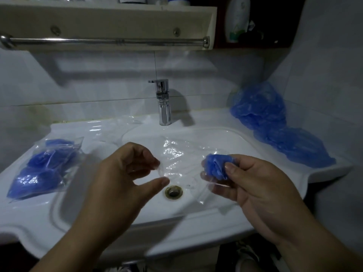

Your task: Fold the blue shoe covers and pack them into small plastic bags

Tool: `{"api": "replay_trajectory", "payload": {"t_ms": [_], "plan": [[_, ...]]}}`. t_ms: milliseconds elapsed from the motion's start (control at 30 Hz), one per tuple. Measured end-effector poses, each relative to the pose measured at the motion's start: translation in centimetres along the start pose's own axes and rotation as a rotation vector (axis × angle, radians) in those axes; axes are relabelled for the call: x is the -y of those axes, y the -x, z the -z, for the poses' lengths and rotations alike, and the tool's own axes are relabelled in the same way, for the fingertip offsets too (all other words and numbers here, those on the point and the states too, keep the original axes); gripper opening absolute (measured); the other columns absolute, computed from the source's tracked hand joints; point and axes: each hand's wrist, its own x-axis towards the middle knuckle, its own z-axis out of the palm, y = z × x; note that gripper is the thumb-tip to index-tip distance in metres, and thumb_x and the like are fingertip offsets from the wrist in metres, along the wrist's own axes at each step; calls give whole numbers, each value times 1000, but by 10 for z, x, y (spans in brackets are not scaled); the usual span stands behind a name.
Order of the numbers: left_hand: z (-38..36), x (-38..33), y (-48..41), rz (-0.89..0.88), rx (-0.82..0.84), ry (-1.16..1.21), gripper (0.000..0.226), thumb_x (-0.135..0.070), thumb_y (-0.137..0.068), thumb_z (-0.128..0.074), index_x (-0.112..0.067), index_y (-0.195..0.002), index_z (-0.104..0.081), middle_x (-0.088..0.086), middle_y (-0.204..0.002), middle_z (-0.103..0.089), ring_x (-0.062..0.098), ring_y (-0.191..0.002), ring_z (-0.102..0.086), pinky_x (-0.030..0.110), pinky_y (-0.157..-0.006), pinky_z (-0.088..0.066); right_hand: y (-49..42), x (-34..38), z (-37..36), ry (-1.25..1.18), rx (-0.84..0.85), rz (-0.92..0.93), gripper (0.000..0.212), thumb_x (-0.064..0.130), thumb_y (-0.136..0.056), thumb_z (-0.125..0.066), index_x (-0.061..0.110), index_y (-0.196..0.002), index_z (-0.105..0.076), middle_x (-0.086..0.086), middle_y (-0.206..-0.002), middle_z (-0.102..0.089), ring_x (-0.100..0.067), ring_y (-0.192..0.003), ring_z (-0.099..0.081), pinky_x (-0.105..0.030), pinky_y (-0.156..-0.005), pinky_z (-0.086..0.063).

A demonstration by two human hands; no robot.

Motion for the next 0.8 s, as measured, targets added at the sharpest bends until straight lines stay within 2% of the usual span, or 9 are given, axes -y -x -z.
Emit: {"api": "replay_trajectory", "payload": {"t_ms": [67, 167, 233, 333, 400, 500, 633, 800], "plan": [[0, 0, 5, -35, -5, -215, 43, -39, -56, -85, -38, -91, -62, -21, -100, -65, -2, -93, -63, 27, -83, -54, 0, -4, -2, 68, -66, 41, 20, 7, -93, -53, 6, -99, -72, -13, -97, -75, -27, -94, -72, -26, -71, -58], [-2, -14, 12, -182, -47, -407, 33, -52, -65, -74, -42, -95, -61, -29, -111, -51, -1, -92, -57, 13, -71, -44, 1, -8, -7, 165, -162, 72, 20, 6, -95, -54, 9, -95, -74, -9, -94, -76, -23, -92, -73, -28, -76, -58], [-11, -24, 17, -244, -5, -375, 23, -55, -73, -69, -38, -88, -64, -24, -102, -55, 1, -87, -58, 10, -62, -43, 3, -10, -11, 165, -174, 41, 19, 9, -95, -55, 10, -97, -73, -6, -94, -76, -20, -92, -73, -31, -80, -57], [-27, -23, 22, -276, 55, -414, 22, -51, -72, -74, -34, -82, -64, -19, -90, -57, 4, -78, -60, 12, -64, -47, 7, -10, -19, 100, -149, -23, 19, 12, -95, -54, 11, -100, -72, -7, -96, -76, -20, -92, -73, -35, -82, -56], [-32, -19, 23, -238, 58, -417, 21, -43, -70, -78, -34, -81, -63, -19, -85, -58, 3, -74, -60, 11, -65, -47, 9, -10, -21, 61, -134, -45, 19, 12, -95, -54, 9, -101, -71, -10, -96, -76, -22, -91, -73, -36, -81, -56], [-31, -17, 23, -171, 31, -382, 13, -36, -72, -77, -34, -80, -67, -19, -79, -62, 0, -77, -60, 14, -67, -50, 11, -9, -21, 40, -95, -58, 20, 13, -90, -56, 5, -101, -71, -13, -96, -75, -24, -91, -73, -35, -80, -57], [-31, -16, 22, -17, 26, -270, 5, -29, -79, -73, -31, -77, -70, -18, -73, -68, -2, -70, -65, 19, -65, -54, 11, -9, -18, 73, -21, -36, 21, 15, -82, -60, 3, -90, -75, -14, -95, -75, -27, -94, -72, -33, -82, -58], [-29, -21, 20, 98, -2, -269, 11, -30, -81, -74, -30, -72, -68, -16, -61, -69, -4, -59, -64, 12, -54, -46, 10, -14, -17, 246, -16, 22, 17, 13, -86, -61, 15, -90, -77, -10, -92, -76, -24, -89, -73, -37, -87, -55]]}}
